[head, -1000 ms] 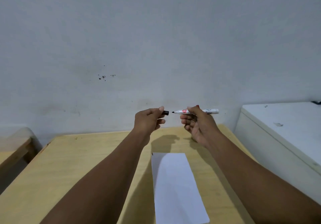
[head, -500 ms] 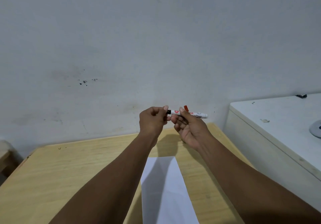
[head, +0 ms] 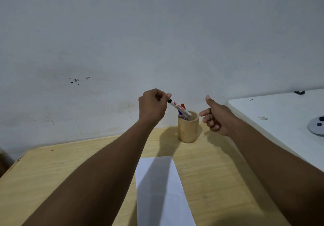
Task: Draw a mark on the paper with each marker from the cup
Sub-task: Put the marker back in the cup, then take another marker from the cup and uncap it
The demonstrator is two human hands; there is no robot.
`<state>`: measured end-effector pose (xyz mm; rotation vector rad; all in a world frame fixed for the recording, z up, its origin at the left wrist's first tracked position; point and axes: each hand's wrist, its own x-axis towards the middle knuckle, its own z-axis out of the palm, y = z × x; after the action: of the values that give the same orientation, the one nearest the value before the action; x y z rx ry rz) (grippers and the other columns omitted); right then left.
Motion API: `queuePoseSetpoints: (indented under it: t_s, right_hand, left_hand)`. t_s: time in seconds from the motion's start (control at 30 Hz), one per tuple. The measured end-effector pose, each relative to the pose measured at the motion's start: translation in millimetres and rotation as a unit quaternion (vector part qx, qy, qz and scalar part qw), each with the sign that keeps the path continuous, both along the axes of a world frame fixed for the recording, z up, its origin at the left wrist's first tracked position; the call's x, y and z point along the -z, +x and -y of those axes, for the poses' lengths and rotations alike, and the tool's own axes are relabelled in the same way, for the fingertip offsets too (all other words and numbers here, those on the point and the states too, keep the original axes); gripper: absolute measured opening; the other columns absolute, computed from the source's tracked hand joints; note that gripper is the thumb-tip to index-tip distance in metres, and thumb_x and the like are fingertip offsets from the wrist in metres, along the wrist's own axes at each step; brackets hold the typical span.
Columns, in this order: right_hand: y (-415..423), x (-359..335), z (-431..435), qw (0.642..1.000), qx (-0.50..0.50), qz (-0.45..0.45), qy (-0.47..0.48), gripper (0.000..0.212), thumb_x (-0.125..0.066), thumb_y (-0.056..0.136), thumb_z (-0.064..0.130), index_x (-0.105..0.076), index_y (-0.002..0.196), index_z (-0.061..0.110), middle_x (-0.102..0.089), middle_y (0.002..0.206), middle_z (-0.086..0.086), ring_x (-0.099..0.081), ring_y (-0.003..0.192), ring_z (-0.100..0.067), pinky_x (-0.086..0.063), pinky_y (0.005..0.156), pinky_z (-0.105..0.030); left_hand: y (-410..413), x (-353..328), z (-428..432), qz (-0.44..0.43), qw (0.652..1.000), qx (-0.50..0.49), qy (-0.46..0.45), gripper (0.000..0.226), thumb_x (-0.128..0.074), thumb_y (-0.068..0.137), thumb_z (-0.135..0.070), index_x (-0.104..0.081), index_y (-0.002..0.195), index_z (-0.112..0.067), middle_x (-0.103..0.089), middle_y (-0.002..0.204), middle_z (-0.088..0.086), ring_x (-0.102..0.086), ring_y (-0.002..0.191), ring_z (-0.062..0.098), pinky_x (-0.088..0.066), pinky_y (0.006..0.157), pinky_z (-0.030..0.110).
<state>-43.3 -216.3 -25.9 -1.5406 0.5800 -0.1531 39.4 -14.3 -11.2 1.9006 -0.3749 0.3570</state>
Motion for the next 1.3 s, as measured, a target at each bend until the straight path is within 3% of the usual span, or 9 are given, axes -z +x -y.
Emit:
queuePoseSetpoints:
  t_s: [0.17, 0.33, 0.4, 0.47, 0.6, 0.77, 0.9, 1.1, 1.3]
  right_hand:
    - [-1, -4, 17, 0.997, -0.003, 0.000, -0.073, 0.051, -0.054, 0.099, 0.056, -0.067, 0.093, 0.007, -0.063, 0.067, -0.007, -0.045, 0.040, -0.013, -0.026, 0.036, -0.020]
    - [6, 2, 4, 0.993, -0.019, -0.004, -0.113, 0.042, -0.059, 0.099, 0.047, -0.070, 0.094, 0.006, -0.066, 0.069, -0.008, -0.047, 0.041, -0.014, -0.029, 0.040, -0.021]
    - [10, 8, -1, 0.993, -0.023, -0.004, -0.118, 0.038, -0.062, 0.098, 0.043, -0.070, 0.093, 0.006, -0.066, 0.066, -0.007, -0.047, 0.040, -0.014, -0.029, 0.040, -0.019]
    - [13, 13, -4, 0.993, -0.029, -0.001, -0.118, 0.033, -0.064, 0.098, 0.039, -0.068, 0.091, 0.007, -0.066, 0.062, -0.006, -0.047, 0.038, -0.013, -0.028, 0.039, -0.019]
    - [15, 21, -8, 0.992, -0.039, -0.001, -0.122, 0.026, -0.064, 0.098, 0.030, -0.068, 0.094, 0.004, -0.067, 0.060, -0.005, -0.046, 0.036, -0.012, -0.028, 0.038, -0.018]
    - [13, 16, -13, 0.992, -0.051, 0.003, -0.112, 0.025, -0.065, 0.096, 0.027, -0.071, 0.092, 0.004, -0.067, 0.065, -0.006, -0.047, 0.039, -0.011, -0.029, 0.039, -0.020]
    - [13, 3, -38, 0.995, -0.096, -0.013, -0.031, 0.041, -0.063, 0.096, 0.049, -0.071, 0.087, 0.011, -0.065, 0.064, -0.002, -0.049, 0.045, -0.012, -0.031, 0.039, -0.021]
    - [21, 5, -109, 0.966, -0.151, 0.005, 0.208, 0.078, -0.052, 0.085, 0.080, -0.070, 0.098, 0.006, -0.065, 0.064, -0.003, -0.044, 0.042, -0.010, -0.024, 0.036, -0.018]
    - [26, 12, -168, 0.944, -0.055, 0.092, 0.313, 0.040, -0.058, 0.101, 0.047, -0.060, 0.085, 0.011, -0.052, 0.056, 0.001, -0.034, 0.032, -0.006, -0.022, 0.032, -0.019]
  left_hand:
    - [10, -2, 14, 0.038, 0.993, 0.046, 0.104, 0.021, -0.076, 0.089, -0.032, -0.079, 0.086, -0.012, -0.071, 0.068, -0.005, -0.056, 0.050, 0.000, -0.038, 0.051, 0.014]
    - [5, 10, 34, 0.011, 0.984, 0.097, 0.146, 0.041, -0.061, 0.099, -0.038, -0.075, 0.071, -0.012, -0.070, 0.065, 0.003, -0.057, 0.057, 0.005, -0.046, 0.062, 0.024]
    - [8, 18, 38, 0.005, 0.983, 0.088, 0.164, 0.030, -0.053, 0.102, -0.024, -0.075, 0.088, -0.010, -0.078, 0.095, 0.017, -0.071, 0.085, 0.022, -0.055, 0.083, 0.032]
    - [12, 23, 38, 0.003, 0.975, 0.095, 0.201, 0.031, -0.053, 0.097, -0.012, -0.074, 0.121, -0.012, -0.072, 0.124, 0.013, -0.066, 0.114, 0.026, -0.050, 0.100, 0.032]
    - [19, 34, 40, 0.036, 0.959, 0.109, 0.260, 0.025, -0.064, 0.089, -0.010, -0.080, 0.106, -0.016, -0.079, 0.105, 0.005, -0.070, 0.101, 0.023, -0.054, 0.084, 0.031]
    - [22, 23, 34, 0.069, 0.973, 0.053, 0.212, 0.017, -0.073, 0.090, -0.024, -0.081, 0.099, -0.012, -0.080, 0.091, 0.006, -0.073, 0.086, 0.021, -0.057, 0.079, 0.033]
    - [13, -4, 9, 0.082, 0.981, 0.028, 0.173, 0.021, -0.074, 0.089, -0.035, -0.081, 0.090, -0.015, -0.079, 0.081, 0.002, -0.072, 0.078, 0.016, -0.055, 0.071, 0.028]
    - [-14, -32, -49, 0.018, 0.996, 0.036, 0.078, 0.026, -0.075, 0.089, -0.038, -0.081, 0.082, -0.014, -0.073, 0.067, -0.001, -0.067, 0.063, 0.011, -0.053, 0.065, 0.027]
    - [-29, -6, -106, -0.077, 0.996, 0.031, -0.020, 0.029, -0.079, 0.088, -0.032, -0.080, 0.081, -0.003, -0.074, 0.067, 0.006, -0.067, 0.056, 0.012, -0.062, 0.072, 0.037]
